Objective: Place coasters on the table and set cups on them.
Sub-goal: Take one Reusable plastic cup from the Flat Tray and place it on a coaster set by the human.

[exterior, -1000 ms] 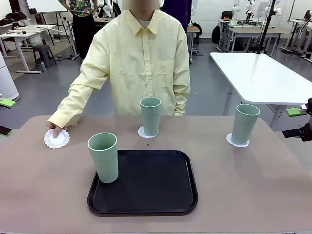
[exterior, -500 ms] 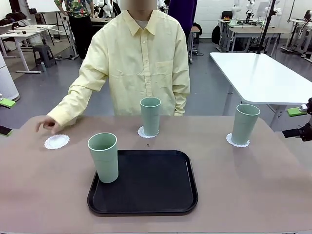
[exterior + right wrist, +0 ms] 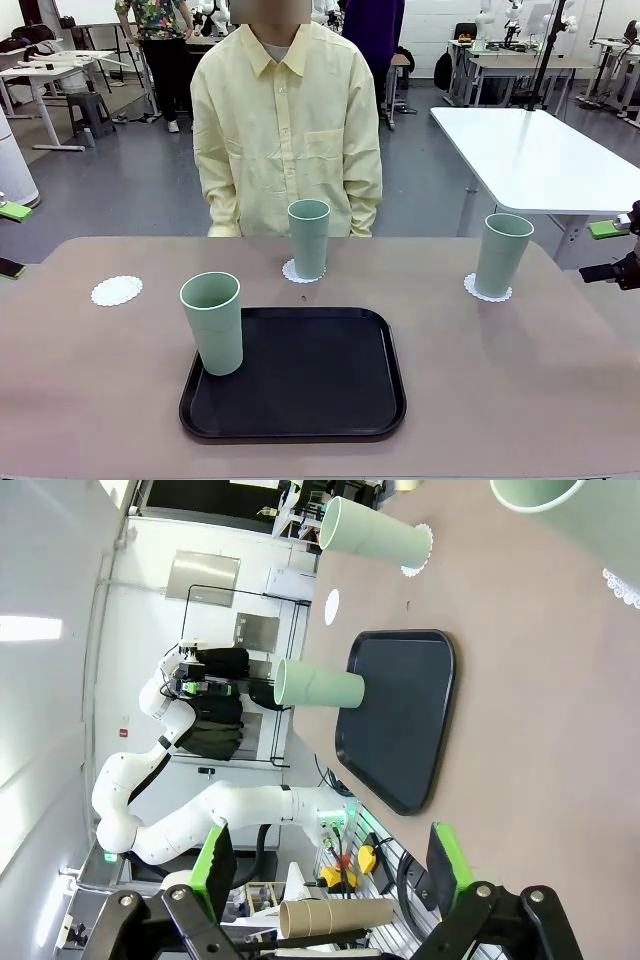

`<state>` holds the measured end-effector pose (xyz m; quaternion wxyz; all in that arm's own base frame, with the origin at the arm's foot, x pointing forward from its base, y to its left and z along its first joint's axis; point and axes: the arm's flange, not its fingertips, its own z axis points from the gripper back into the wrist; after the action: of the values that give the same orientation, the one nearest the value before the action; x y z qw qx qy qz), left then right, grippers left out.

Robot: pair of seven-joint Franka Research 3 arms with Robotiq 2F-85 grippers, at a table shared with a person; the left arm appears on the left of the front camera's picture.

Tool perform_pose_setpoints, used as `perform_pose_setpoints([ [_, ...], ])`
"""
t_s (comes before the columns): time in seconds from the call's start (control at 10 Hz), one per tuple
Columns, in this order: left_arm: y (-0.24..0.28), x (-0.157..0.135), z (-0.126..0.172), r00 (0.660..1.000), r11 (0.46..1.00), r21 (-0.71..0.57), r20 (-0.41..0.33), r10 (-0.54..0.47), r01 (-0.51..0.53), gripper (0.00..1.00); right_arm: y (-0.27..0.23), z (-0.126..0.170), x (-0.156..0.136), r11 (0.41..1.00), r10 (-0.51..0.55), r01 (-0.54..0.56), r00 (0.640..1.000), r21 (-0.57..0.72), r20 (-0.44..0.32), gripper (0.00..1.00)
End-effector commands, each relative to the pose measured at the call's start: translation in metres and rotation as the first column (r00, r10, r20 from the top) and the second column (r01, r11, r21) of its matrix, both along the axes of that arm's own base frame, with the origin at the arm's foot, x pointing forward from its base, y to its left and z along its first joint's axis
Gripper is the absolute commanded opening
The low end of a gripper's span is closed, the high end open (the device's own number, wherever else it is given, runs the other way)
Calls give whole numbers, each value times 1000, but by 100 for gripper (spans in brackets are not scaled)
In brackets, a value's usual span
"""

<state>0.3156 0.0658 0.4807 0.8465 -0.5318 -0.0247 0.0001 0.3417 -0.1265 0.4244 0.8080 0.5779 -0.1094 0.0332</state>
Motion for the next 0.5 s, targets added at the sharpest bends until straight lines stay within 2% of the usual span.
perform_pose_setpoints([
  [0.0, 1, 0, 0, 1000, 1000, -20, 18, -2, 3, 100, 0, 2, -3, 1000, 0, 0, 1000, 15, 12, 100],
  [0.4, 1, 0, 0, 1000, 1000, -20, 18, -2, 3, 100, 0, 2, -3, 1000, 0, 0, 1000, 15, 12, 100],
])
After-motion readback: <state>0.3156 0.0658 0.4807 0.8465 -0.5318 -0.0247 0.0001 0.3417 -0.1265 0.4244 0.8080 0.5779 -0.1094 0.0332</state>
